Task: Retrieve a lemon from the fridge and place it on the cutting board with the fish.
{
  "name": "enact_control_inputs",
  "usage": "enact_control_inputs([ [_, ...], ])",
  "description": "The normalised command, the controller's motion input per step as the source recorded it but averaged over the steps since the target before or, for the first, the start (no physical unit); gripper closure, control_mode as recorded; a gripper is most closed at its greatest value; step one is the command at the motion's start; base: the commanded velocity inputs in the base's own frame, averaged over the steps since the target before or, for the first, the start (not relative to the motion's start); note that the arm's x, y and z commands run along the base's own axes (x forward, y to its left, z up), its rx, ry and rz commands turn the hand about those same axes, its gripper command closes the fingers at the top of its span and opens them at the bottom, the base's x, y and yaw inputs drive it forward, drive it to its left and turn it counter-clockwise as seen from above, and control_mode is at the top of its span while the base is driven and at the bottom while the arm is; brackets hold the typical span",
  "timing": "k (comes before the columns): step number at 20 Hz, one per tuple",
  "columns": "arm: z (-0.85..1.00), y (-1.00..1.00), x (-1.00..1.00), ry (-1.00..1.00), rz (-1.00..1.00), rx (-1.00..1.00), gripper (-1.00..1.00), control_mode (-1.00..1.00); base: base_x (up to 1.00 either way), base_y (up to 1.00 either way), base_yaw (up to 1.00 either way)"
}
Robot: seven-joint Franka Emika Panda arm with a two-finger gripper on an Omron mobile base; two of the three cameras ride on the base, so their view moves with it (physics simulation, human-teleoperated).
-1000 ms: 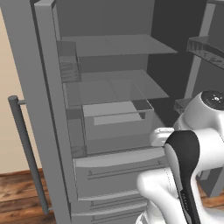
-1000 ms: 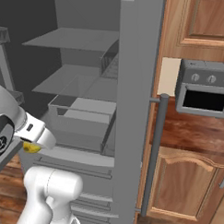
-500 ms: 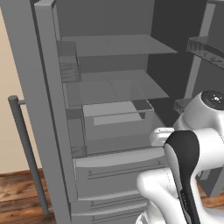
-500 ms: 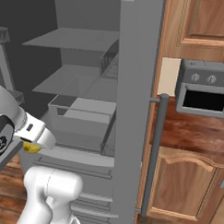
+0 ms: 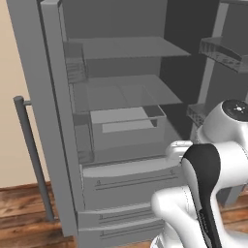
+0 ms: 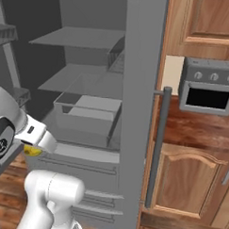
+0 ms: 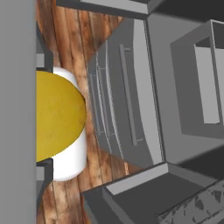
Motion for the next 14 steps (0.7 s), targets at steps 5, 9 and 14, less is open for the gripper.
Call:
enact_control_inputs([
  [5, 0.0, 0.0, 0.0, 0.0, 0.0, 0.0, 1.0, 1.0, -0.57, -0.13, -0.02],
  [9, 0.0, 0.0, 0.0, 0.0, 0.0, 0.0, 1.0, 1.0, -0.56, -0.14, -0.03],
  [14, 0.0, 0.0, 0.0, 0.0, 0.0, 0.0, 1.0, 1.0, -0.46, -0.13, -0.03],
])
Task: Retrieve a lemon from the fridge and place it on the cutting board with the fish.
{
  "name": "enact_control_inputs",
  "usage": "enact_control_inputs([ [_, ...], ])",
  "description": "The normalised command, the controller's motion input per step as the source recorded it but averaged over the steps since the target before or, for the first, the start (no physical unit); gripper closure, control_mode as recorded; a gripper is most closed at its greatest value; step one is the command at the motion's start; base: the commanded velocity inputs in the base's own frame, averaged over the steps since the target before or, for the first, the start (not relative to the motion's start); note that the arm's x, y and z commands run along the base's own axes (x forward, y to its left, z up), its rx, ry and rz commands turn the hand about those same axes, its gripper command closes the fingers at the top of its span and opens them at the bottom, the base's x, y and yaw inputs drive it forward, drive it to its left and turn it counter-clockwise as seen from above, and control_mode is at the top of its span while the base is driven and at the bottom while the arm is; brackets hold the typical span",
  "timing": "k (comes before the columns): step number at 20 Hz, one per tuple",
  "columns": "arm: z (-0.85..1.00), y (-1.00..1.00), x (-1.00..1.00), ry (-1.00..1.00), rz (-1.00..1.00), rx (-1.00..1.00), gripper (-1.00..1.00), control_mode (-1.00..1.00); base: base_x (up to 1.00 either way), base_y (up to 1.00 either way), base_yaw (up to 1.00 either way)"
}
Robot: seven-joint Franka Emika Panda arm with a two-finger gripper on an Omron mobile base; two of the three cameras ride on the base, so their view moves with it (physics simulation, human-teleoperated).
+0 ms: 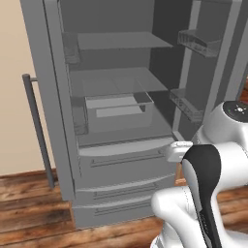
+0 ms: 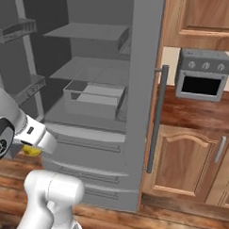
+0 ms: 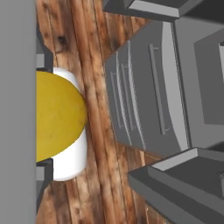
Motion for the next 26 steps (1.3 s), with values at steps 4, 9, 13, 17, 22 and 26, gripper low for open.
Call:
enact_control_inputs([
  [4, 0.0, 0.0, 0.0, 0.0, 0.0, 0.0, 1.0, 1.0, -0.31, -0.06, -0.01],
  [9, 0.0, 0.0, 0.0, 0.0, 0.0, 0.0, 1.0, 1.0, -0.06, 0.0, 0.0],
  [13, 0.0, 0.0, 0.0, 0.0, 0.0, 0.0, 1.0, 1.0, 0.0, -0.24, 0.0],
  [17, 0.0, 0.0, 0.0, 0.0, 0.0, 0.0, 1.0, 1.0, 0.0, -0.82, -0.01],
  [22, 0.0, 0.0, 0.0, 0.0, 0.0, 0.0, 1.0, 1.0, 0.0, -1.0, 0.0],
  [26, 0.0, 0.0, 0.0, 0.0, 0.0, 0.0, 1.0, 1.0, 0.0, -1.0, 0.0],
])
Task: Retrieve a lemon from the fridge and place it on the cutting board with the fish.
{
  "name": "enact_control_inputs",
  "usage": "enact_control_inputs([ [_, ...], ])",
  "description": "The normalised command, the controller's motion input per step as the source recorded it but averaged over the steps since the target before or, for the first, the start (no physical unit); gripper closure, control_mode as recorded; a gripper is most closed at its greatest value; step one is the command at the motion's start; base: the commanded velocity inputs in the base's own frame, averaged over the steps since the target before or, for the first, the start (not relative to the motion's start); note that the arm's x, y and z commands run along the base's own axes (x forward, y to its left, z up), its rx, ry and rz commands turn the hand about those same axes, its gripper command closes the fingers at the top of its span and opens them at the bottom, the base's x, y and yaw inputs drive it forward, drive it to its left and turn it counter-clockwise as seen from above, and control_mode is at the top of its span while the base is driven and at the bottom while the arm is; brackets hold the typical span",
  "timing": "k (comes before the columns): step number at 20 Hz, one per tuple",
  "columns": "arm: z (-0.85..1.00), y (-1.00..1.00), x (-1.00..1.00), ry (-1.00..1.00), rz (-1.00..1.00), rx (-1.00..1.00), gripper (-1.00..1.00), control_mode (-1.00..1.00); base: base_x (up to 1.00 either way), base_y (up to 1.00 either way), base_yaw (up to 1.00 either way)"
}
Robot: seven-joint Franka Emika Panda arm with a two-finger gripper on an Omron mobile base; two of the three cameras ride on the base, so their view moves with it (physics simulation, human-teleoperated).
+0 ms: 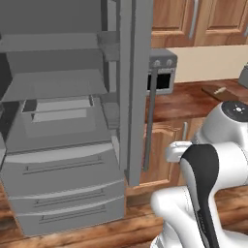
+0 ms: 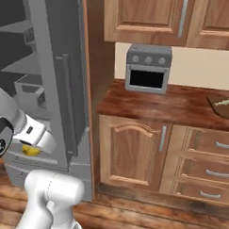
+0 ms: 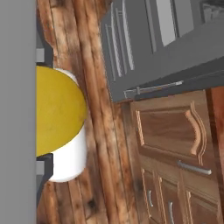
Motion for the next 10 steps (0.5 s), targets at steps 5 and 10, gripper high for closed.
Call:
enact_control_inputs([
  [5, 0.0, 0.0, 0.0, 0.0, 0.0, 0.0, 1.0, 1.0, 0.01, -1.0, 0.0],
  [10, 0.0, 0.0, 0.0, 0.0, 0.0, 0.0, 1.0, 1.0, 0.14, -0.99, 0.0],
])
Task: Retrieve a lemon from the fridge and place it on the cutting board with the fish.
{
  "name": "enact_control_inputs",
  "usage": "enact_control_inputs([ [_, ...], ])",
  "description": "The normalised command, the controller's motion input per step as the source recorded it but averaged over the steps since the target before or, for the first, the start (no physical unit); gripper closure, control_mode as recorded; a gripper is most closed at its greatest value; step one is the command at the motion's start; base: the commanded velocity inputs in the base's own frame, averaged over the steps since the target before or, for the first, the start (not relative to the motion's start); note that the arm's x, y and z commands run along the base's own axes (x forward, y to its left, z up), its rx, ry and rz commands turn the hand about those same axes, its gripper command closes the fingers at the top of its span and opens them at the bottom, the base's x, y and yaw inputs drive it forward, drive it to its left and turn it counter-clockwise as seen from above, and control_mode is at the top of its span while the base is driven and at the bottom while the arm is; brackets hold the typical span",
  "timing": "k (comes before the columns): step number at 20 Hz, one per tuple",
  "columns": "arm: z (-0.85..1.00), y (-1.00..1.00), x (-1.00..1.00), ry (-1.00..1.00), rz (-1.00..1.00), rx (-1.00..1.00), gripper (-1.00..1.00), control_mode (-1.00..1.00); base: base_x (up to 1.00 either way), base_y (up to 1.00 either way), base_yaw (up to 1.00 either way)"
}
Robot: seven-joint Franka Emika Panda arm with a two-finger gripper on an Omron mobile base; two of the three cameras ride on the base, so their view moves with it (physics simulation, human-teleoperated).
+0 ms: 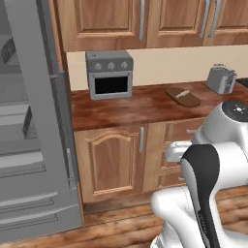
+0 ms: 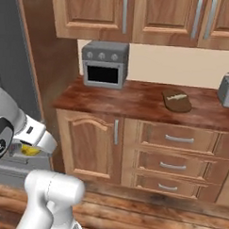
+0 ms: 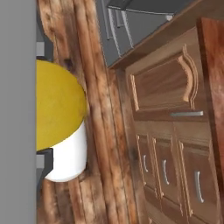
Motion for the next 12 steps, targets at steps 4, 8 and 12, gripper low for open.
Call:
enact_control_inputs([
  [4, 0.0, 0.0, 0.0, 0.0, 0.0, 0.0, 1.0, 1.0, 0.41, -1.0, 0.01],
  [8, 0.0, 0.0, 0.0, 0.0, 0.0, 0.0, 1.0, 1.0, 0.35, -1.0, 0.02],
  [12, 0.0, 0.0, 0.0, 0.0, 0.0, 0.0, 1.0, 1.0, 0.24, -1.0, 0.02],
])
